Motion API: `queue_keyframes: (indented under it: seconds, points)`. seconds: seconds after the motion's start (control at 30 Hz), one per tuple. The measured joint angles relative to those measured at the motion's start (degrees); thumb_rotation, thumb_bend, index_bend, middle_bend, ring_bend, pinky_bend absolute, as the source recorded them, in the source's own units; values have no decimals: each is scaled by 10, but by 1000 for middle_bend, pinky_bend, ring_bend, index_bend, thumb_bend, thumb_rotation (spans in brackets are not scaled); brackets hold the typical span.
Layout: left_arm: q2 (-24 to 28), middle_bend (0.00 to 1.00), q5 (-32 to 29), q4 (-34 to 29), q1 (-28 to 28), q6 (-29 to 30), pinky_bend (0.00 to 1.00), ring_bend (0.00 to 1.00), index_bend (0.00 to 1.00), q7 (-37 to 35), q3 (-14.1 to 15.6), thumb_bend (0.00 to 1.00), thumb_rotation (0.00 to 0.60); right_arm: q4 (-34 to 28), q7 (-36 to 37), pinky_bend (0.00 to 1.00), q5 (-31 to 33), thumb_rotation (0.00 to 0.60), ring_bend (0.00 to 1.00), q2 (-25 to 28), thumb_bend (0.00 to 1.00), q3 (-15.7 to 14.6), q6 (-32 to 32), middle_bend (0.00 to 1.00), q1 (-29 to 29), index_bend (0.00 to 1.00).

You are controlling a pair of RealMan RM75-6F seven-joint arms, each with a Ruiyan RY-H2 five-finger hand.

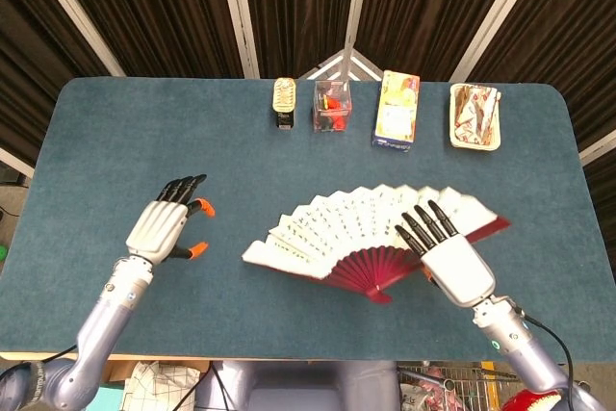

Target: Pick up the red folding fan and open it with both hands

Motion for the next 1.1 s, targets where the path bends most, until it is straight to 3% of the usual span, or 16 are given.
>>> queue_keyframes:
  seconds: [0.33,0.73,0.9,1.1]
  points:
    - [51,0,30,-17,29,-16,0,0,163,-59,20,116,600,-48,-88,0,14,600,0,12,264,-25,-23,0,-34,0]
    - [95,0,147,-16,90,44,0,0,128,-108,59,116,600,-26,-146,0,52,600,0,14,263,-12,-11,0,-62,0]
    - [120,0,189,-11,127,77,0,0,89,-127,86,116,600,-34,-128,0,65,600,0,17,264,-6,-2,0,-75,0]
    - [129,0,226,1,186,141,0,0,36,-121,121,103,600,-44,-46,0,82,600,0,12,263,-3,35,0,-107,0]
